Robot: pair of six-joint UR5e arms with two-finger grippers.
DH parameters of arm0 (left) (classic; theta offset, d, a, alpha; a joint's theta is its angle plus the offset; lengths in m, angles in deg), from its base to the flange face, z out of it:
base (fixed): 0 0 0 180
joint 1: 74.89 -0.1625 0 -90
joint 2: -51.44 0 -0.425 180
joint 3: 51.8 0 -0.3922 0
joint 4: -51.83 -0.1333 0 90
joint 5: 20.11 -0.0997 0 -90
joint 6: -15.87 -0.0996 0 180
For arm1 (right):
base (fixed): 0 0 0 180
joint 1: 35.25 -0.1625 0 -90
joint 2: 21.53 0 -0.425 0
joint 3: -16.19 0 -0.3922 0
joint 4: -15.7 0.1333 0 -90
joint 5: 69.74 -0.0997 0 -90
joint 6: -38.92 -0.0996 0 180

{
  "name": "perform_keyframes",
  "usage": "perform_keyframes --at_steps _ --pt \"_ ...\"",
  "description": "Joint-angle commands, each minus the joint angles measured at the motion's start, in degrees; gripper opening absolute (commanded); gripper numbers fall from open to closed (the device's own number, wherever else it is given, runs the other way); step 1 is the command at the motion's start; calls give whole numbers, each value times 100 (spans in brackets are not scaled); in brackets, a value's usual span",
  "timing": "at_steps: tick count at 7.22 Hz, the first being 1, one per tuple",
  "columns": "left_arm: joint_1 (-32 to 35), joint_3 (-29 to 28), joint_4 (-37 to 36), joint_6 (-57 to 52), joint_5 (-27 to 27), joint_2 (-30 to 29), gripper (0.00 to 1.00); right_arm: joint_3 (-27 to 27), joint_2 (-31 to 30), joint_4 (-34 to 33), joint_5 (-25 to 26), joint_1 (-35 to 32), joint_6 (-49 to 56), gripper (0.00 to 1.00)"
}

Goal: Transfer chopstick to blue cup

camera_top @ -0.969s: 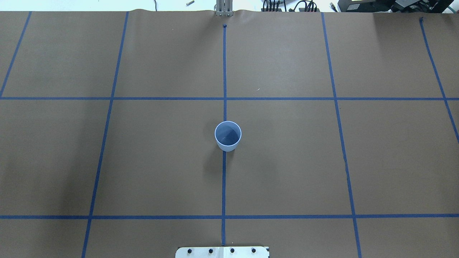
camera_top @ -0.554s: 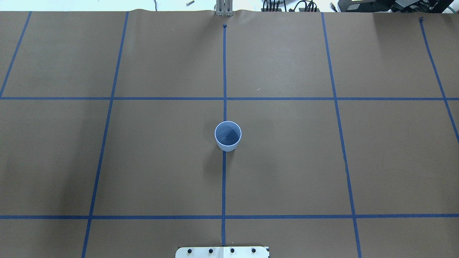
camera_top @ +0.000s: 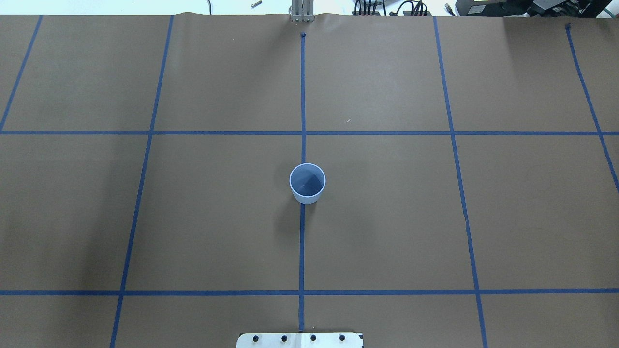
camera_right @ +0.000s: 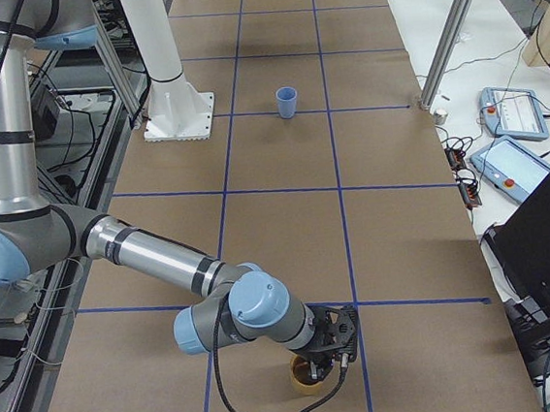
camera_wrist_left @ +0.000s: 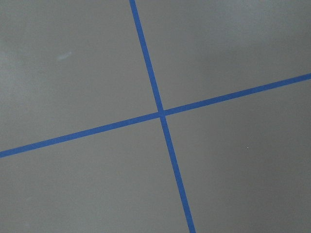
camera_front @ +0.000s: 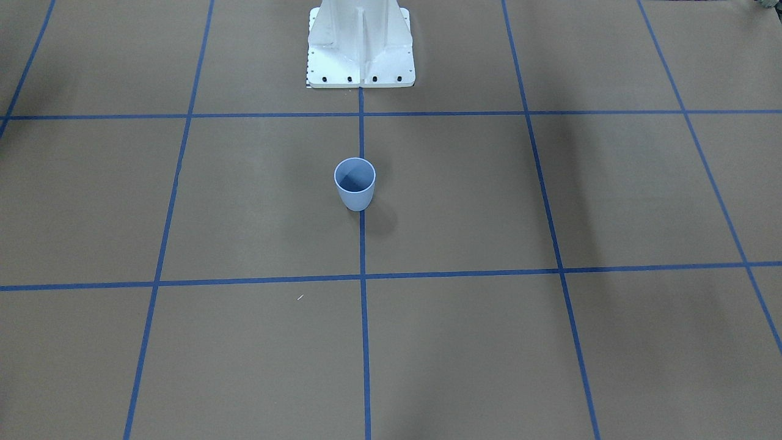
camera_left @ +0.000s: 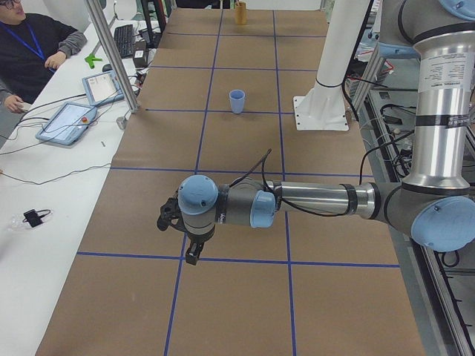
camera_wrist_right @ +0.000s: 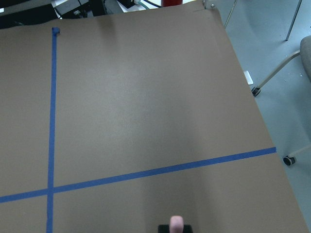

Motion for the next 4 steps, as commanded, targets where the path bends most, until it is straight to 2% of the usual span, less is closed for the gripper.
perform_keyframes --at_steps 1,4 --pt "4 -9 -9 0 0 3 98 128 16 -20 -9 -322 43 0" --pt "-4 0 122 0 0 117 98 365 51 -29 26 -585 51 0"
